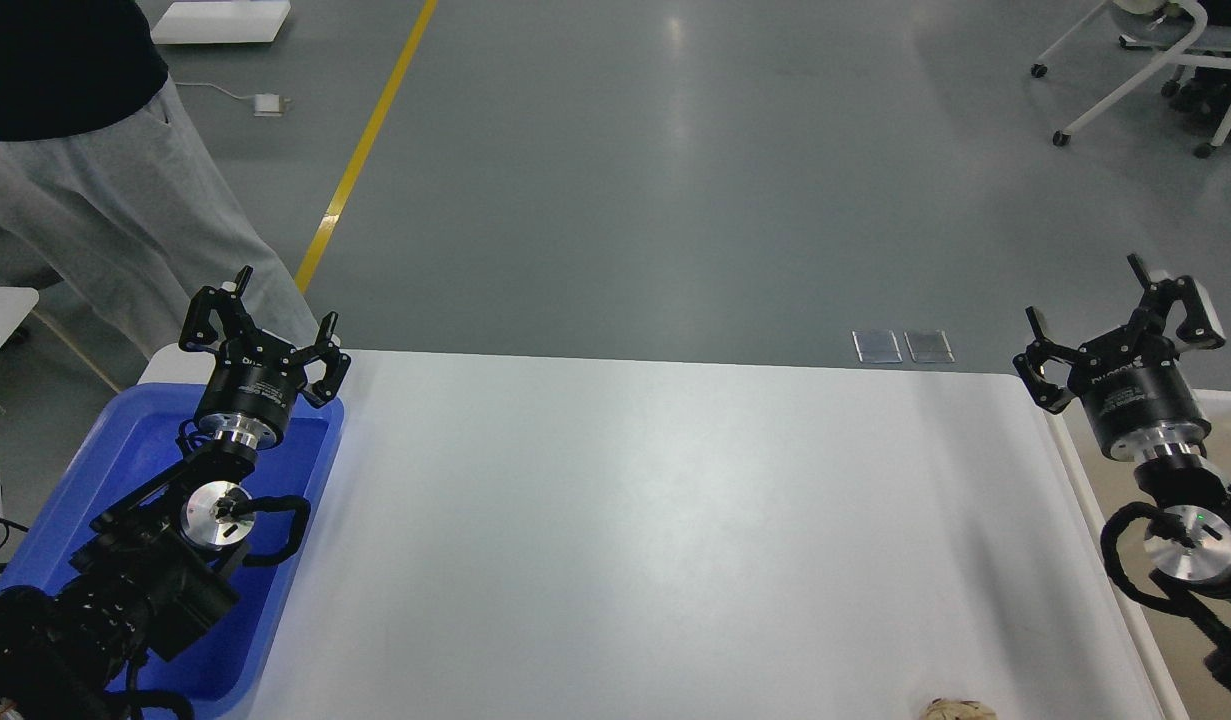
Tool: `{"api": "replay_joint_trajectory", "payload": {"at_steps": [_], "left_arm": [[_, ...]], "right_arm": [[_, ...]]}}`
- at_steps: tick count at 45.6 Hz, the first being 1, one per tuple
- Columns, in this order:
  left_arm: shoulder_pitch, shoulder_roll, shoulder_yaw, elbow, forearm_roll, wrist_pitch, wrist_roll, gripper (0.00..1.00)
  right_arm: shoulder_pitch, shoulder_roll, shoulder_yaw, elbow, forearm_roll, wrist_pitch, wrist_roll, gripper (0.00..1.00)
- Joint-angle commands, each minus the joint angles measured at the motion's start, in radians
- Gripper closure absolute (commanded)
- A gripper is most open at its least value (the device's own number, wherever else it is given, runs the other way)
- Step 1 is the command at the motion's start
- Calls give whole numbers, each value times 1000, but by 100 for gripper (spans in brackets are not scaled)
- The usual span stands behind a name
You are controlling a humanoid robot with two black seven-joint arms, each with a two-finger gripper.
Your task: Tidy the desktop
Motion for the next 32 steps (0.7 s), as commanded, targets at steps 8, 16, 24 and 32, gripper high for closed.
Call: {"api": "replay_joint_trajectory", "payload": {"at_steps": [8, 16, 24, 32], "left_arm": [[0, 0, 0, 0, 0, 0, -1, 0], [0, 0, 0, 0, 0, 0, 1, 0], [0, 0, 0, 0, 0, 0, 1, 0], [0, 0, 0, 0, 0, 0, 1, 0]], "right_arm": [[31, -290, -170, 311, -20, -25, -184, 0], [51, -399, -271, 438, -323, -16, -222, 0], [50, -452, -325, 504, -529, -14, -224, 0], [45, -486, -316, 555, -868, -17, -208, 0]]}}
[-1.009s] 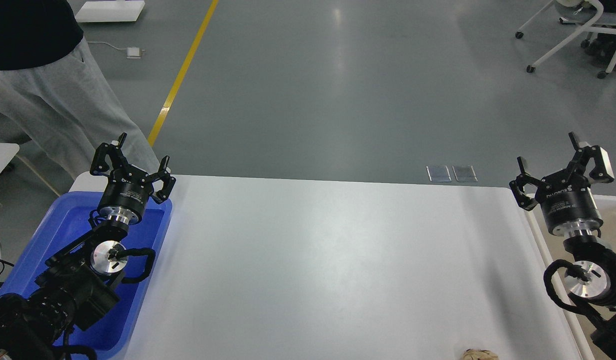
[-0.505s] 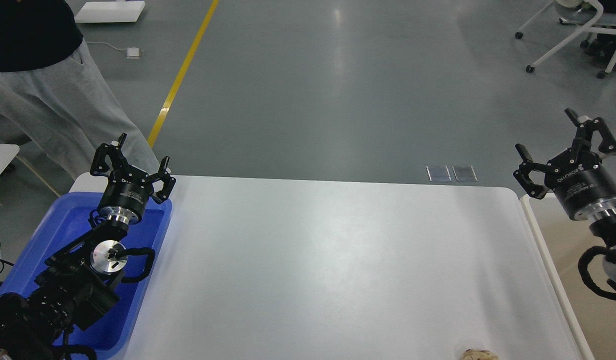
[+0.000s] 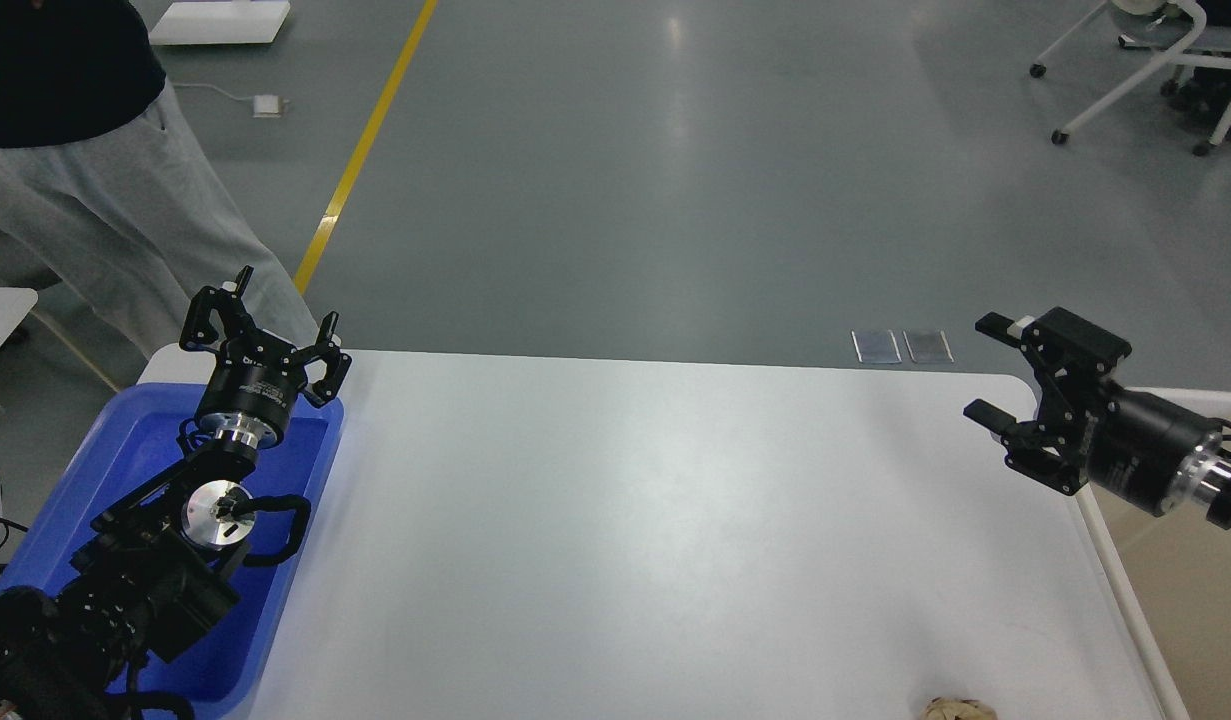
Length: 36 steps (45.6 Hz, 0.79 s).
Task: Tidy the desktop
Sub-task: 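Lower the right gripper toward the tan object at the table's near edge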
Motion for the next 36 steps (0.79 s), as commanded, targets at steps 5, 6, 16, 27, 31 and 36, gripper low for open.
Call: {"api": "replay_joint_trajectory", "payload": {"at_steps": [5, 6, 16, 27, 31, 36], "left_arm": [[0, 0, 0, 0, 0, 0, 0, 0], [0, 0, 0, 0, 0, 0, 0, 0], [0, 0, 0, 0, 0, 0, 0, 0], [0, 0, 0, 0, 0, 0, -2, 0], [0, 0, 0, 0, 0, 0, 0, 0], [0, 0, 0, 0, 0, 0, 0, 0]], "right_arm": [[-14, -89, -56, 127, -606, 0, 54, 0], [-19, -87, -64, 129, -649, -2, 67, 0], [-119, -52, -130, 133, -832, -13, 94, 0], [-134, -37, -271, 106, -1169, -133, 84, 0], [-129, -40, -343, 94, -1359, -229, 83, 0], [-131, -46, -400, 89, -1502, -287, 84, 1]]}}
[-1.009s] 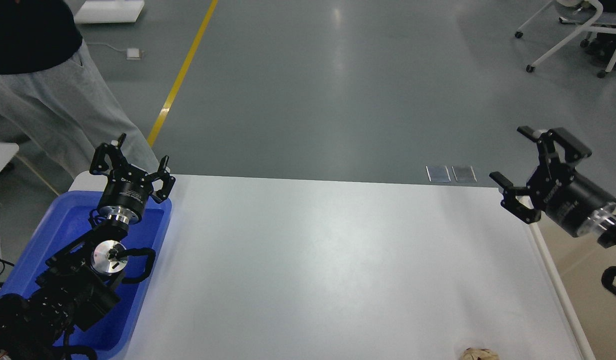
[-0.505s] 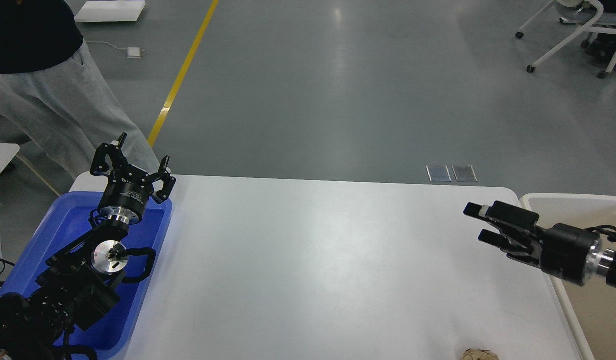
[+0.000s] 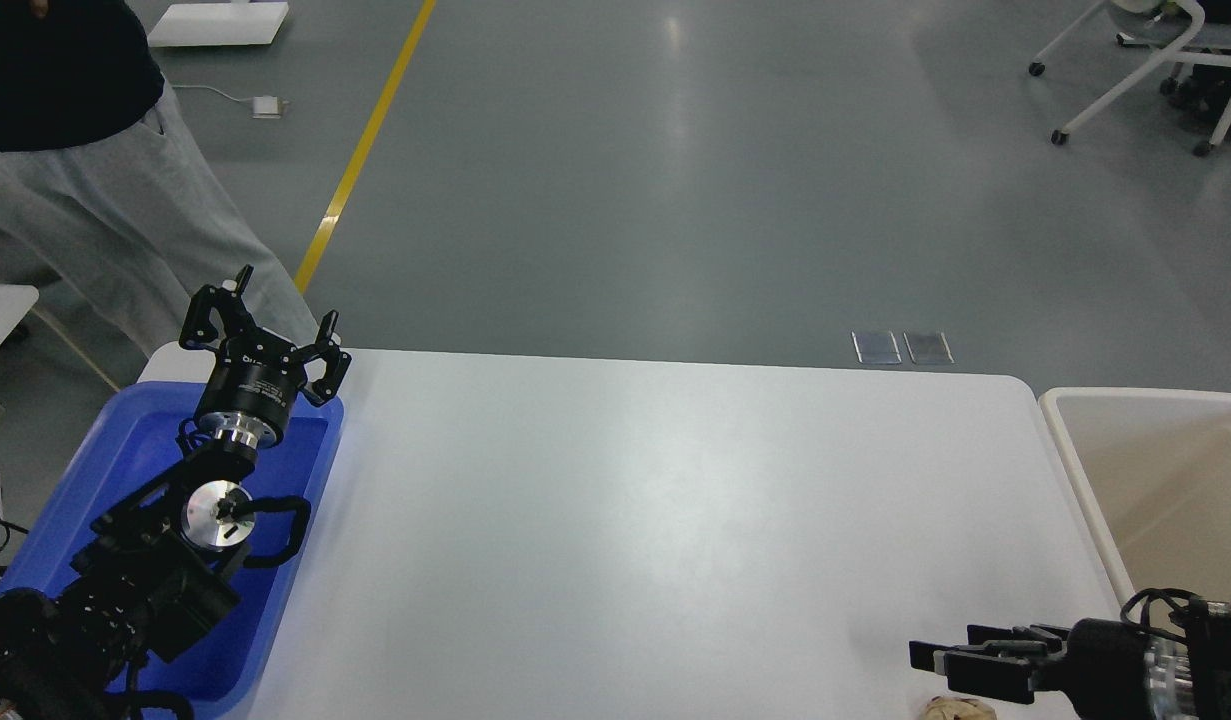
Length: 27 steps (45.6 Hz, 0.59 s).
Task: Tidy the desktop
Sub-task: 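Lower the right gripper toward the tan object at the table's near edge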
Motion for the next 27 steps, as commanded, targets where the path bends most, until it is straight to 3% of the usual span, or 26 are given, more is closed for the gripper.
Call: {"api": "replay_joint_trajectory", "payload": {"at_steps": [1, 9, 19, 27], "left_arm": [[0, 0, 0, 0, 0, 0, 0, 0], [0, 0, 0, 0, 0, 0, 0, 0], [0, 0, 0, 0, 0, 0, 0, 0], [0, 0, 0, 0, 0, 0, 0, 0]], "right_arm": [[-13, -4, -143, -18, -374, -149, 1, 1], [-16, -5, -153, -41, -393, -161, 3, 1], [-35, 36, -175, -161, -394, -316, 1, 0], [-39, 76, -184, -226, -393, -369, 3, 0]]}}
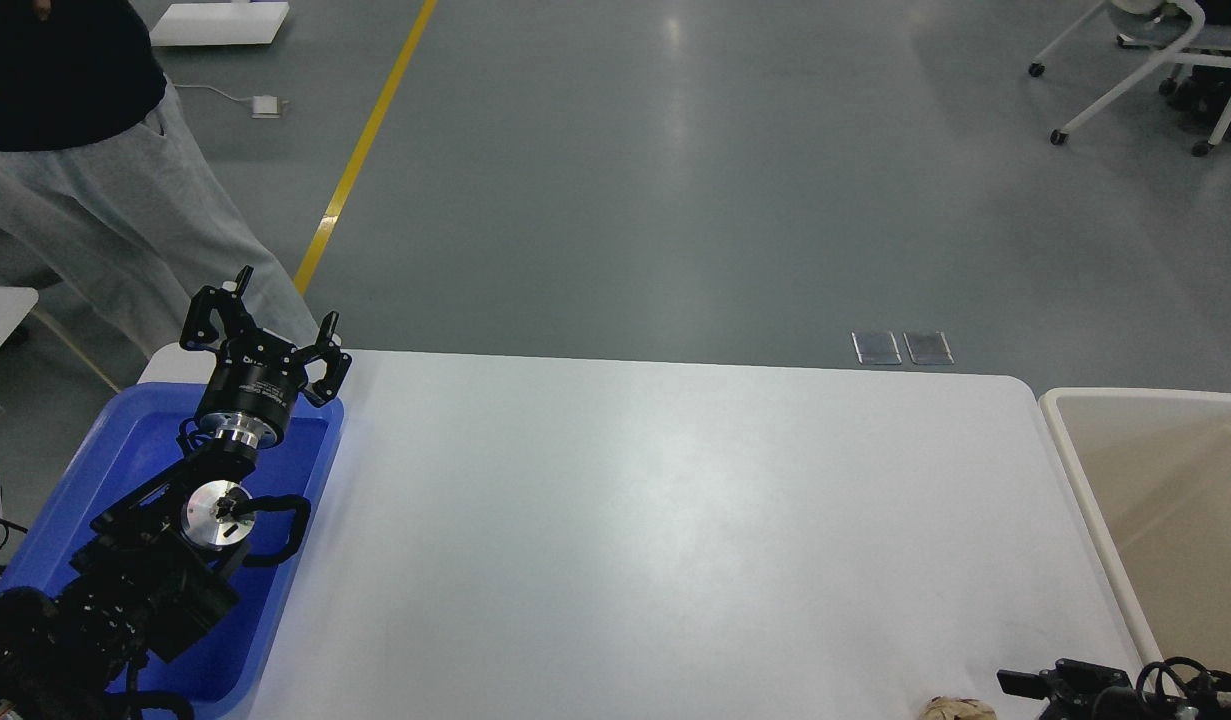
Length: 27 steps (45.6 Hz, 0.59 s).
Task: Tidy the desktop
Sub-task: 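Lower the right gripper toward the tan object at the table's near edge, then close the right gripper on the tan object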
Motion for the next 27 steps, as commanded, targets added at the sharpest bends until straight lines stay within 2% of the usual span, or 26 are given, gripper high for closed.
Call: {"api": "replay_joint_trajectory", "payload": {"at_steps": [1, 14, 27], "left_arm": [[0, 0, 0, -2, 0, 0, 0, 0], [0, 0, 0, 0, 0, 0, 0, 0], [0, 0, 0, 0, 0, 0, 0, 0]], "right_arm": [[-17, 38, -27, -84, -22, -93, 2, 0], [-36, 69, -73, -99, -17, -118, 2, 0], [-37, 153, -74, -201, 3, -161, 2, 0]]}}
